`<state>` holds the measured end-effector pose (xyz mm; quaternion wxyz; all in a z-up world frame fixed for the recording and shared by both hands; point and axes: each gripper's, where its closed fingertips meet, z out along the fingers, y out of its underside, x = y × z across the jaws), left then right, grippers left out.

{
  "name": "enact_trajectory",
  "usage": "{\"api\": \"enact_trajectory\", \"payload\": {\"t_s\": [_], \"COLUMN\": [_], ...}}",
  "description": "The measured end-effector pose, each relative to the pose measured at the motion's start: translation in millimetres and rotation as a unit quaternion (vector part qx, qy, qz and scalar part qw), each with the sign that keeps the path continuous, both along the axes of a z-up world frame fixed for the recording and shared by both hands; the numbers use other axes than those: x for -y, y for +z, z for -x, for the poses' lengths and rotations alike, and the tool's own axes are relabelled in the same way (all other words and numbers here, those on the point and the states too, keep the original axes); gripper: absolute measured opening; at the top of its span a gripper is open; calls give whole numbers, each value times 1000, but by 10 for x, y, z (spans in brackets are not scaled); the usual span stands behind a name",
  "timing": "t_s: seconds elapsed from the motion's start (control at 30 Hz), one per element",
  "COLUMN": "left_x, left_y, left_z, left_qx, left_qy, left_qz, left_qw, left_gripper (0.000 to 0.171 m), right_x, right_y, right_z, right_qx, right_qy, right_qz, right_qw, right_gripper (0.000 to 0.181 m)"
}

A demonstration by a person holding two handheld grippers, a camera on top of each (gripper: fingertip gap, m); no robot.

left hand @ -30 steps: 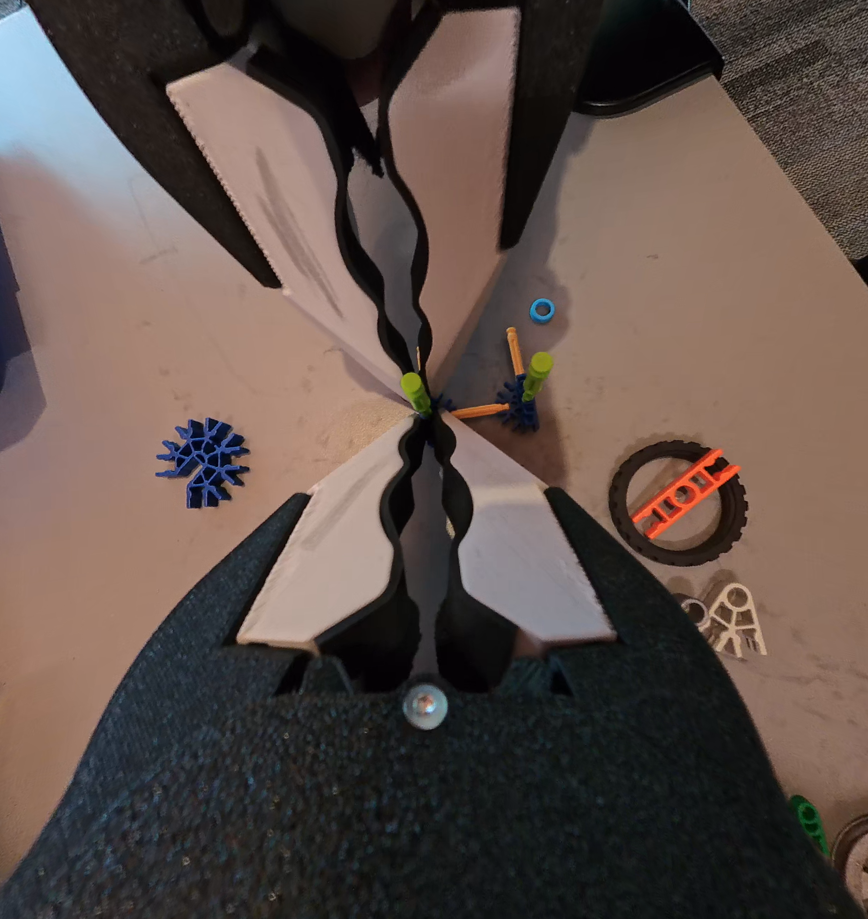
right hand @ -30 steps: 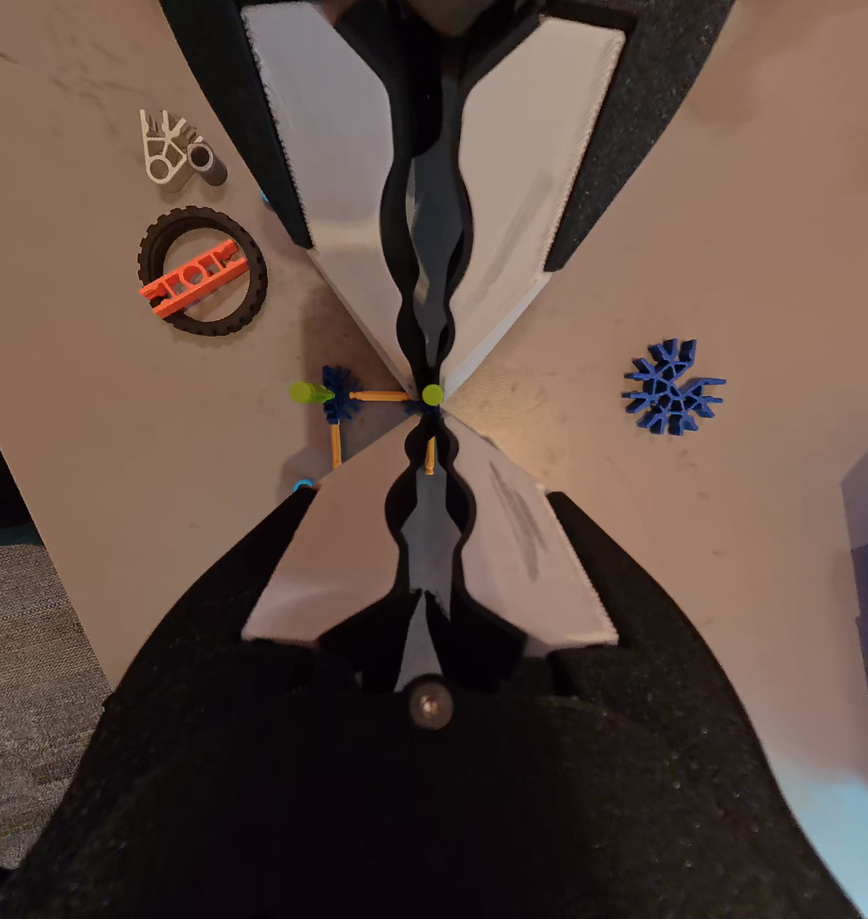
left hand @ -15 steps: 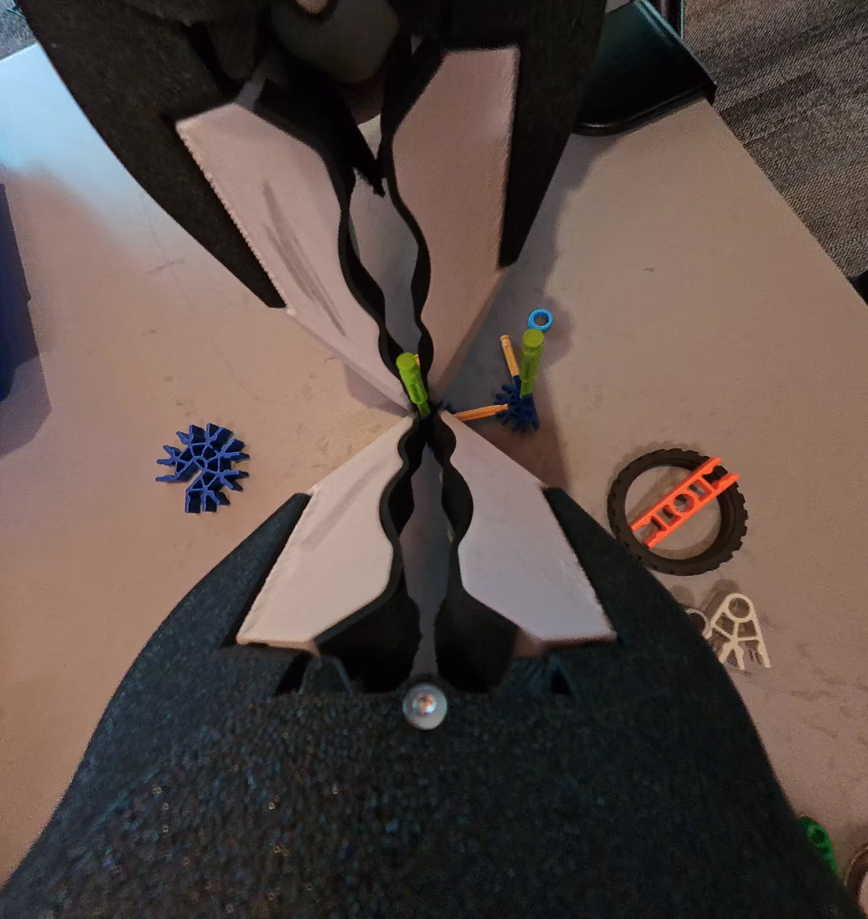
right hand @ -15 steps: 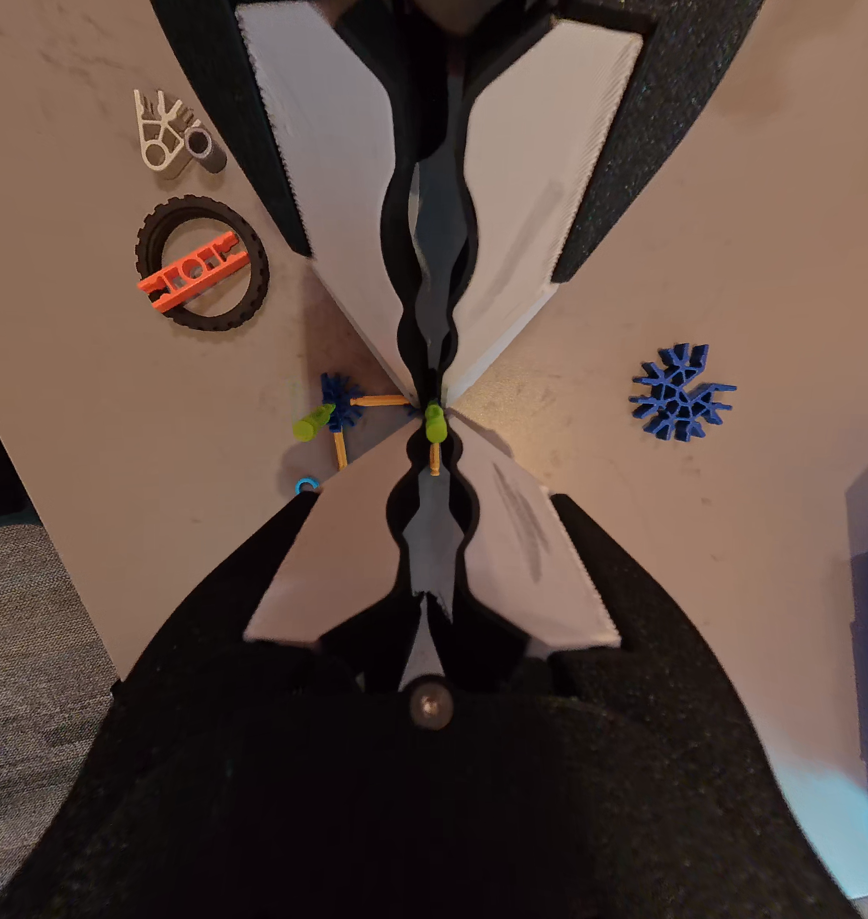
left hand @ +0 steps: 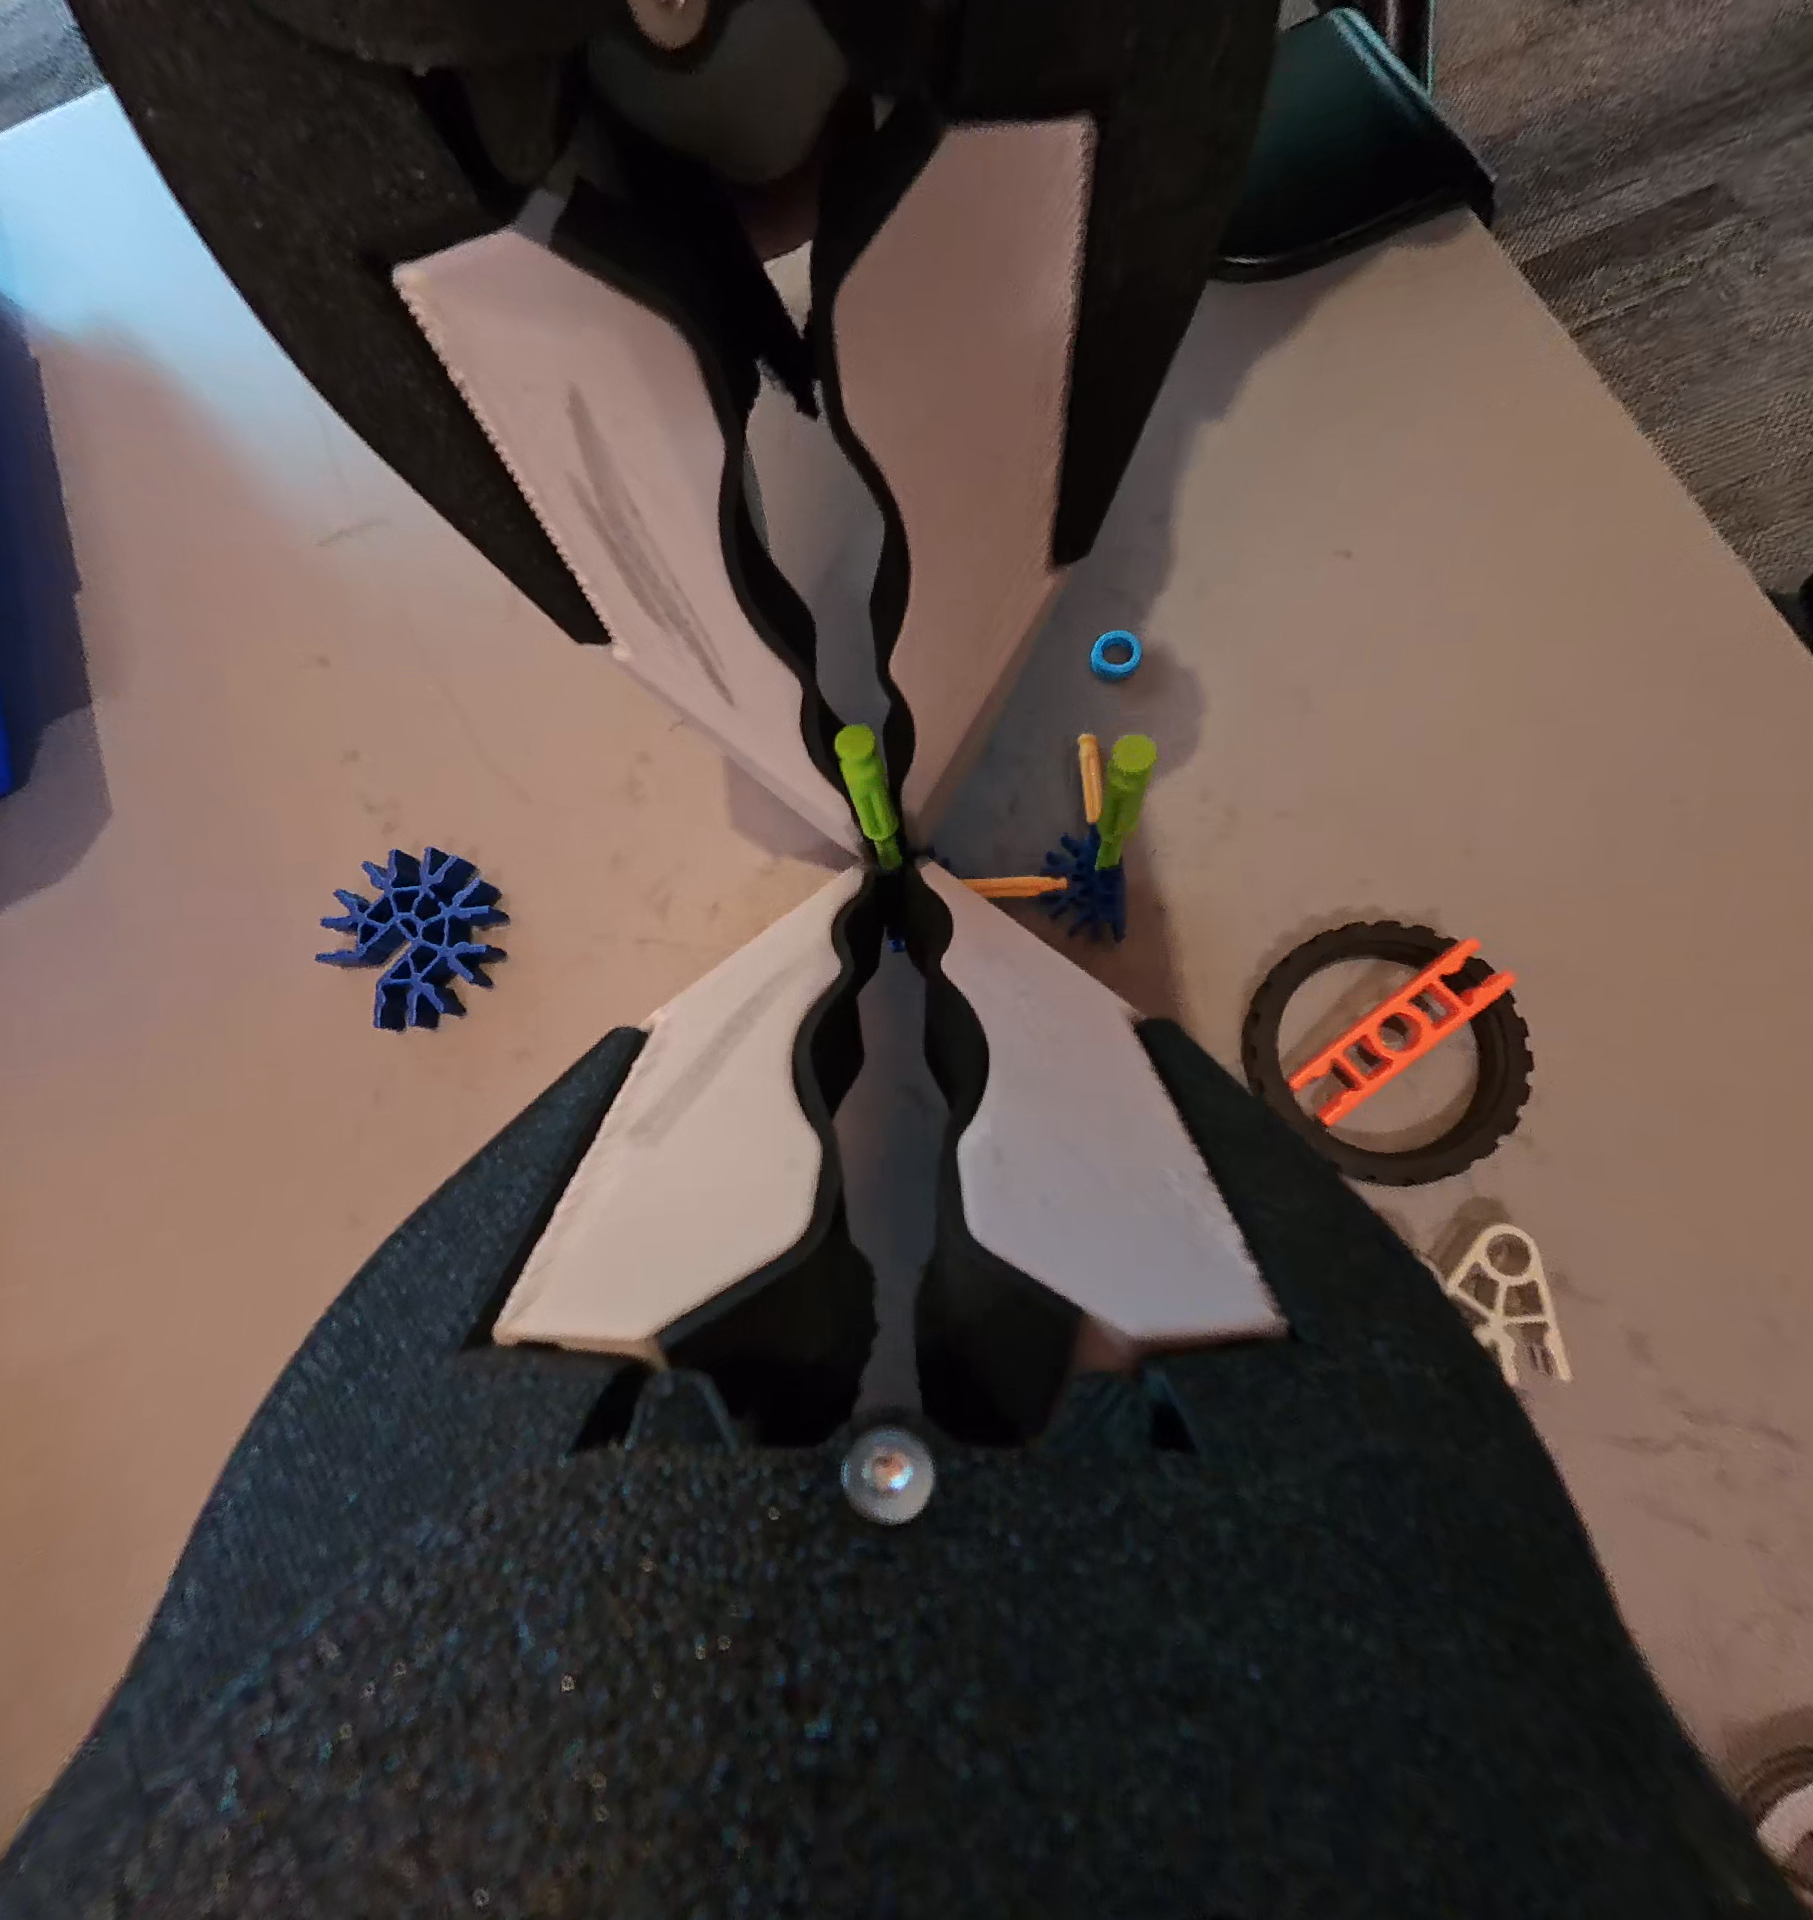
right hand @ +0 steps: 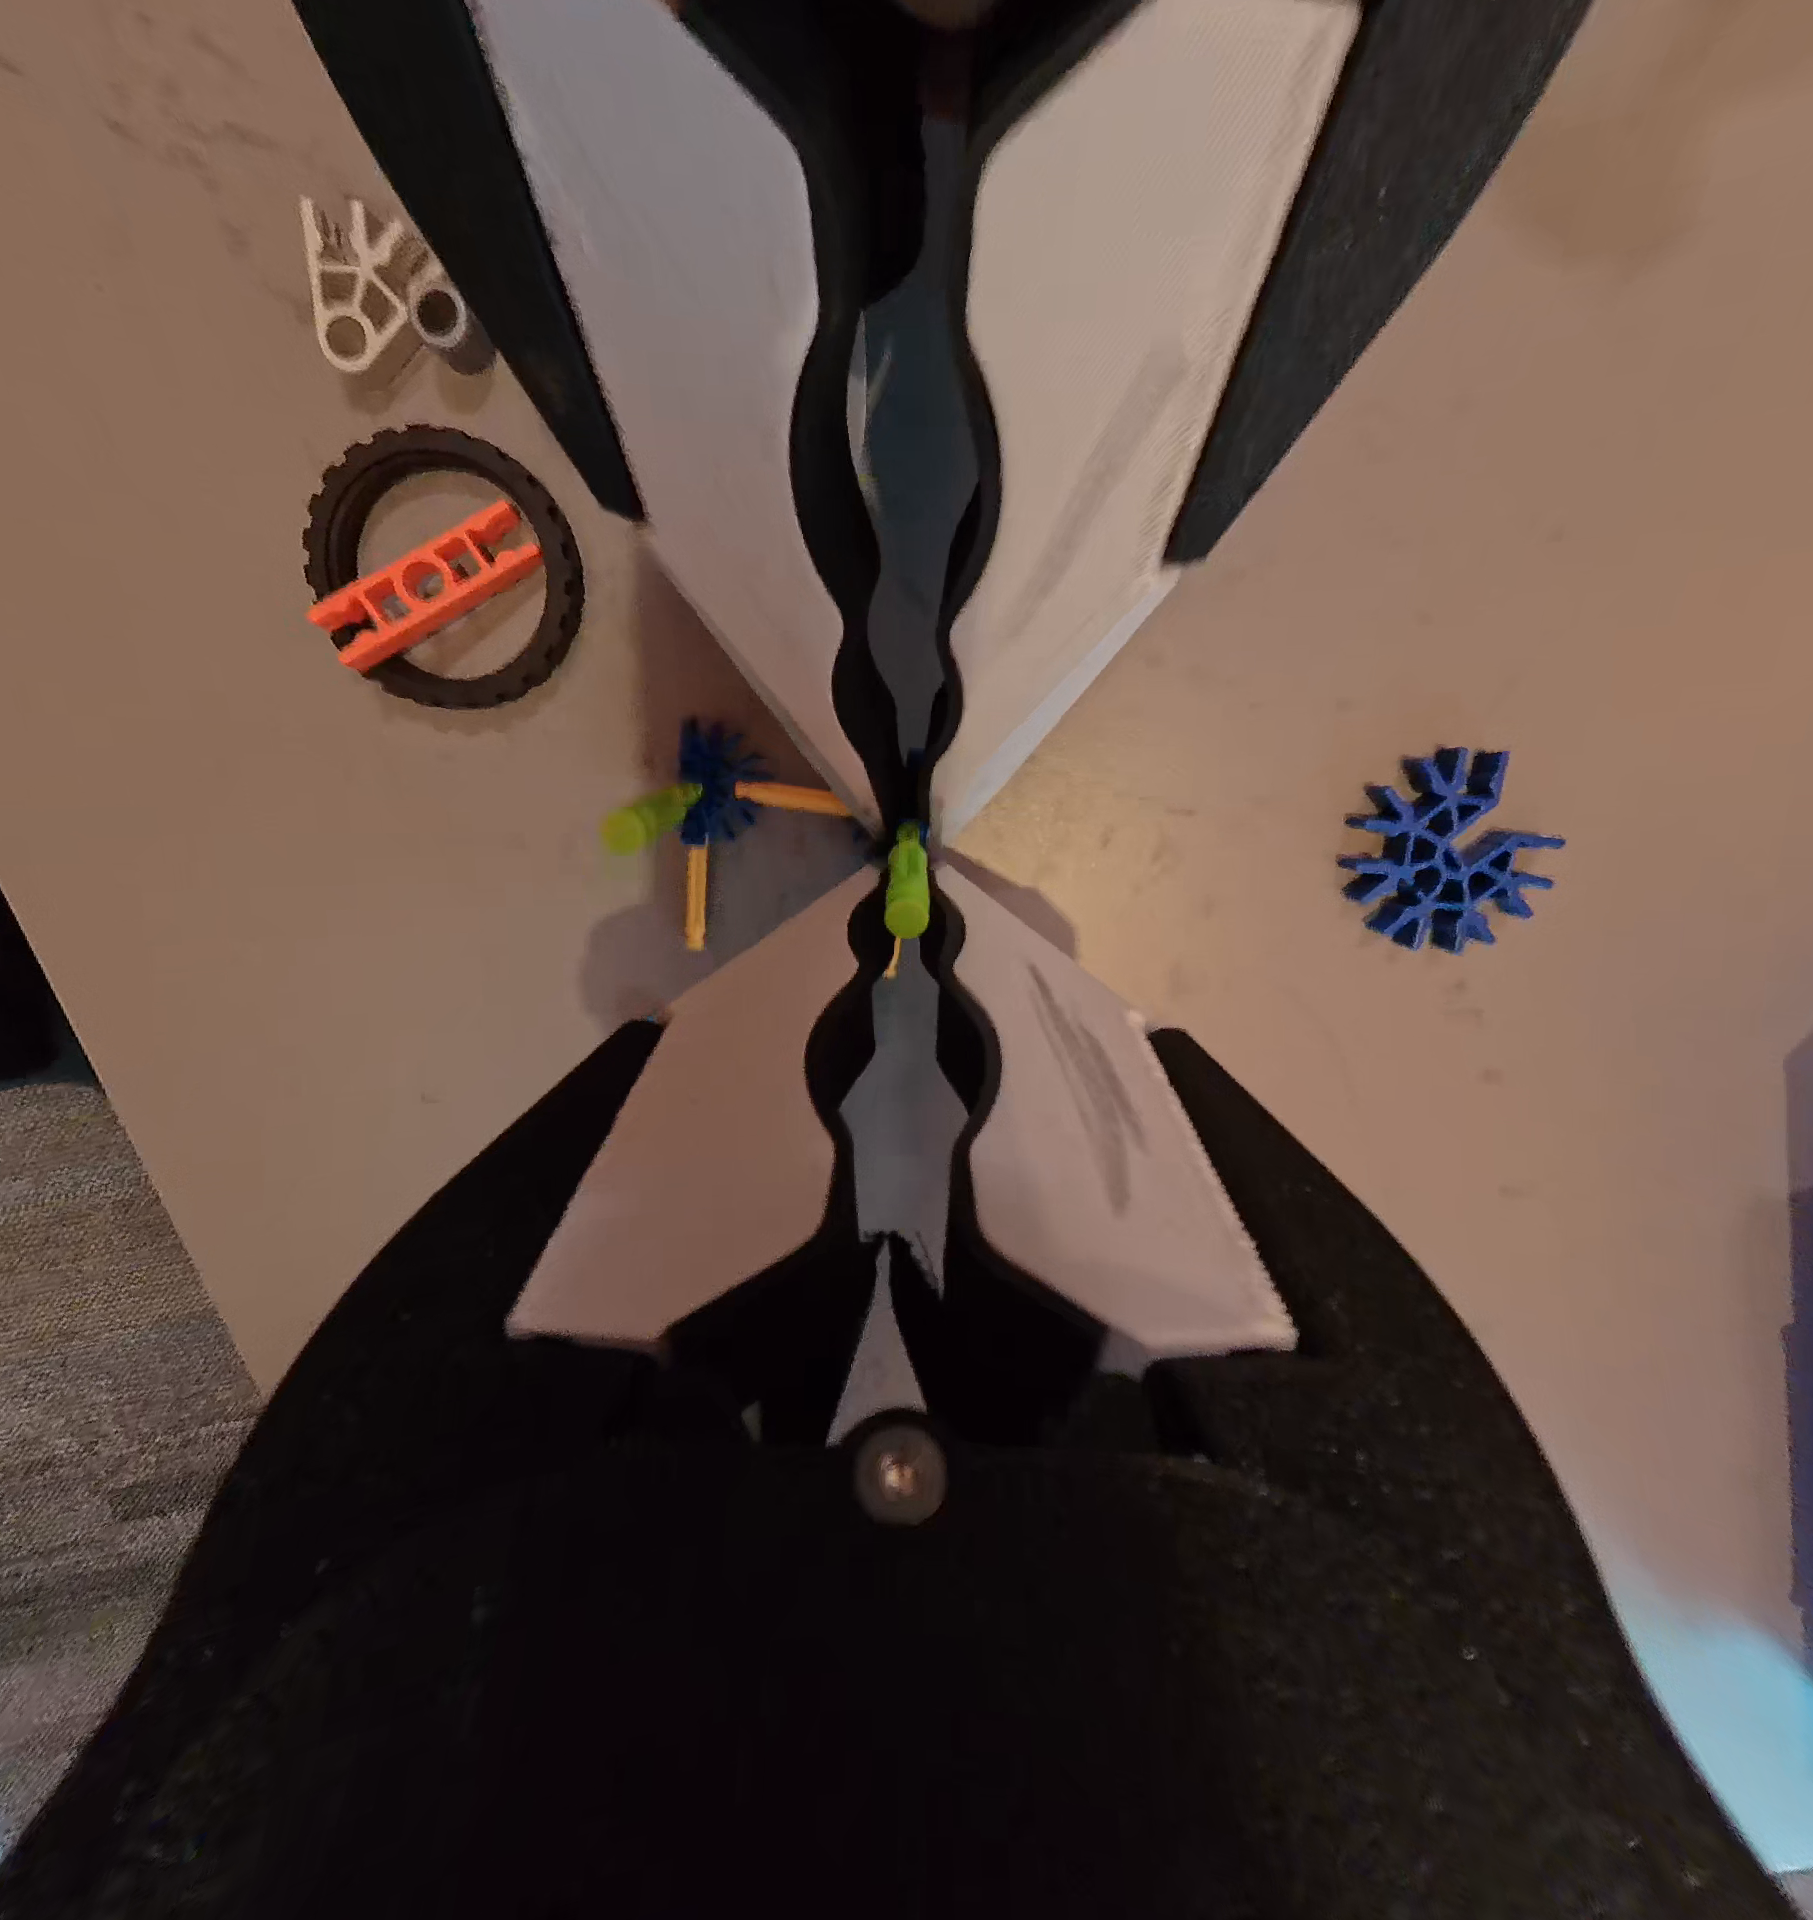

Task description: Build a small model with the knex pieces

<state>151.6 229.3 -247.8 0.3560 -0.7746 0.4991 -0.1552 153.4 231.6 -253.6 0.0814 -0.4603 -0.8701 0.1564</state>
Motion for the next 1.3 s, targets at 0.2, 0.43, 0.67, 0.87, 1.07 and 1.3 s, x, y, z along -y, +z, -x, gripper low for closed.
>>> {"api": "enact_trajectory", "payload": {"t_s": [0.2, 0.43, 0.67, 0.87, 1.07, 1.3], "left_x": [37, 47, 50, 51, 50, 51], "left_y": [2, -9, -9, -10, -12, -13], "left_z": [55, 71, 68, 62, 51, 45], "left_qx": [-20, -26, -26, -25, -23, -18], "left_qy": [4, 7, 0, -1, 0, 6], "left_qz": [-5, -11, -8, -7, -5, -8], "left_qw": [1000, 1000, 1000, 1000, 1000, 1000], "left_gripper": [0, 1, 1, 1, 1, 0], "right_x": [-10, -14, -41, 14, 35, 45], "right_y": [-25, -11, 85, 55, 28, 23], "right_z": [-20, -14, 13, 42, 34, 31], "right_qx": [5, -1, -56, -54, -39, -18], "right_qy": [-4, -2, -32, -17, -7, 2], "right_qz": [-16, -11, 22, 25, 20, 23], "right_qw": [1000, 1000, 998, 998, 999, 1000], "right_gripper": [2, 2, 5, 5, 4, 3]}}
